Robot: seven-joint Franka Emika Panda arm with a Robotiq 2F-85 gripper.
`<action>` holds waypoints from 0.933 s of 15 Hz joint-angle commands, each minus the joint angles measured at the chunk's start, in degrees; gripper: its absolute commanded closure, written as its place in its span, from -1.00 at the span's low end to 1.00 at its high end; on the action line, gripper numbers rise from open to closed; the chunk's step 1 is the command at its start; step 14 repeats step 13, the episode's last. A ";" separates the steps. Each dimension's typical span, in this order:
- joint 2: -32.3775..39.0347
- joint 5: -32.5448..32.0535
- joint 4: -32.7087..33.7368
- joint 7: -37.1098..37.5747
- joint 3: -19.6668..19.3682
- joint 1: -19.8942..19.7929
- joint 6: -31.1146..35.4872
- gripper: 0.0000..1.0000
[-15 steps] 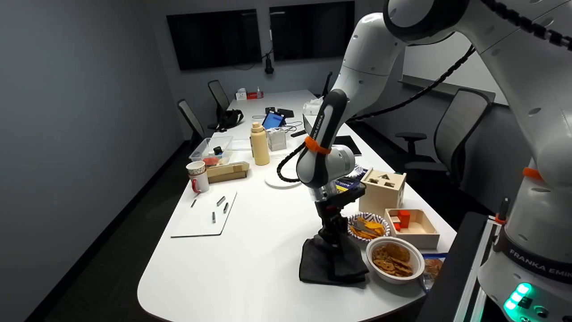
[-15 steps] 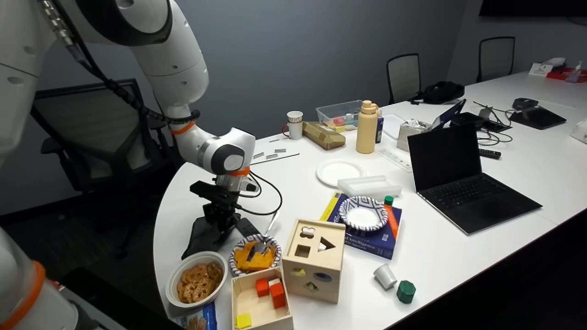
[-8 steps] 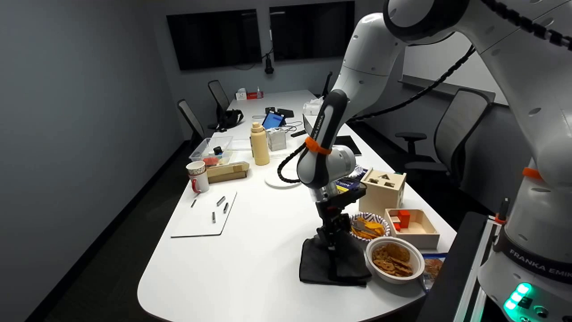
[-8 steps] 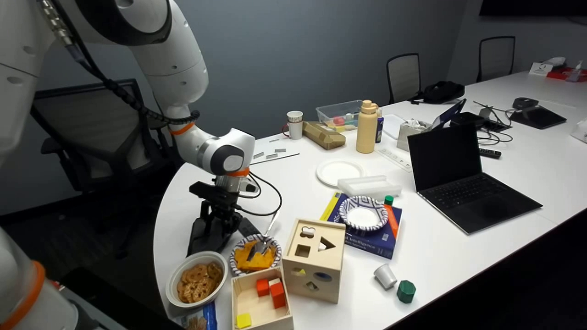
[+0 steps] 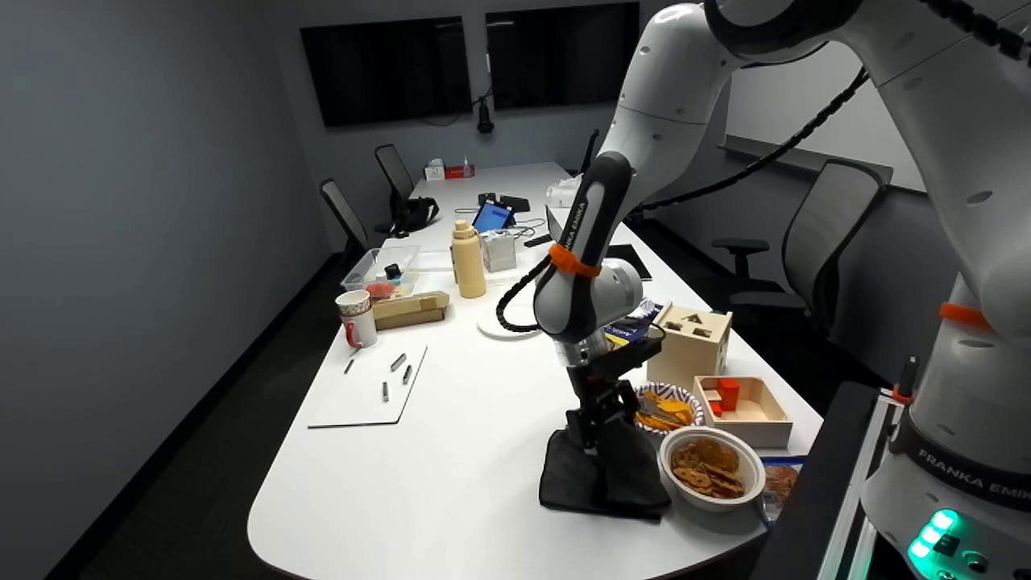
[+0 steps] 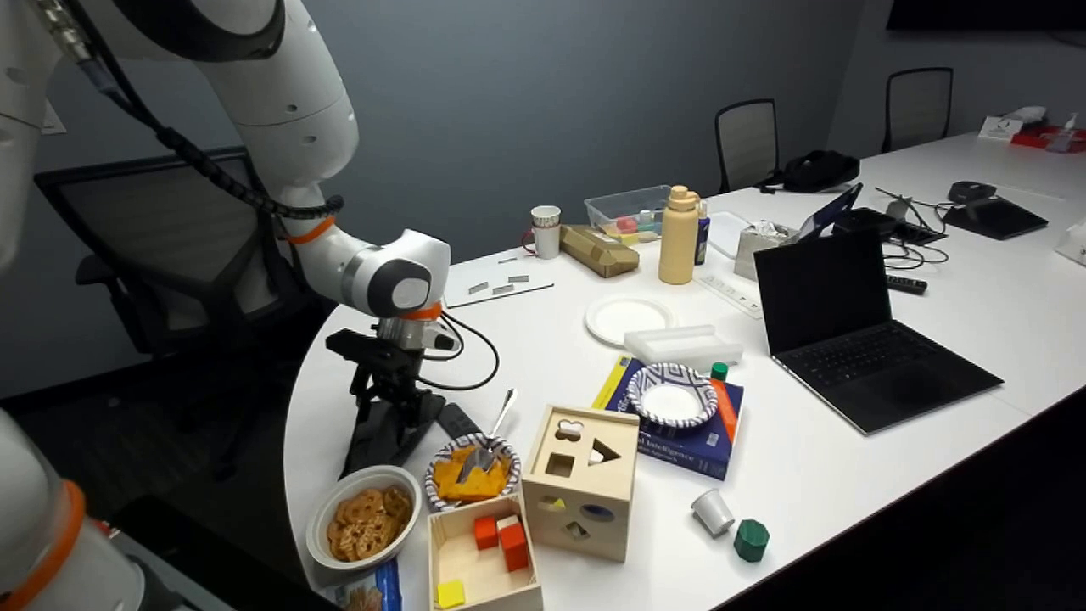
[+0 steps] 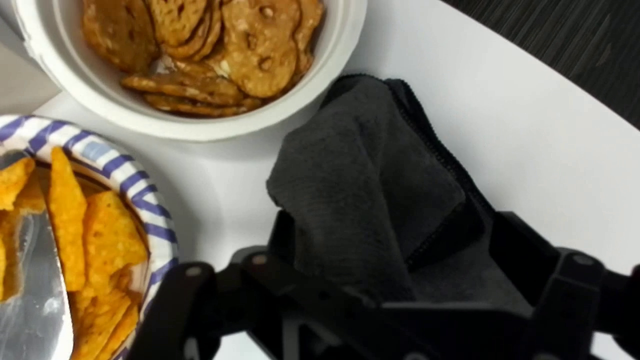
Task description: Use the towel to wipe the table
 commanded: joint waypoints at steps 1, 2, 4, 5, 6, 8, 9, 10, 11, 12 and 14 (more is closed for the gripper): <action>-8.78 0.78 -7.20 7.77 -1.26 3.97 1.87 -0.98; -10.87 0.64 -8.63 10.18 -1.60 4.81 2.39 -1.00; -14.80 -0.08 -11.26 14.26 -2.51 6.07 3.84 -1.00; -16.54 -0.46 -12.28 16.13 -2.96 6.59 4.54 -1.00; -18.20 -1.12 -13.35 17.49 -3.50 6.94 5.47 -1.00; -21.42 -2.76 -15.38 20.25 -4.40 7.52 7.45 -1.00; -22.53 -3.67 -16.03 21.39 -4.78 7.63 8.08 -1.00; -23.63 -4.14 -16.61 22.03 -4.87 7.45 8.39 -1.00; -24.49 -4.65 -17.12 22.80 -4.96 7.30 8.82 -1.00; -25.23 -5.24 -17.63 23.36 -5.01 7.18 9.45 -1.00; -25.73 -5.57 -17.95 23.58 -4.97 7.03 9.88 -1.00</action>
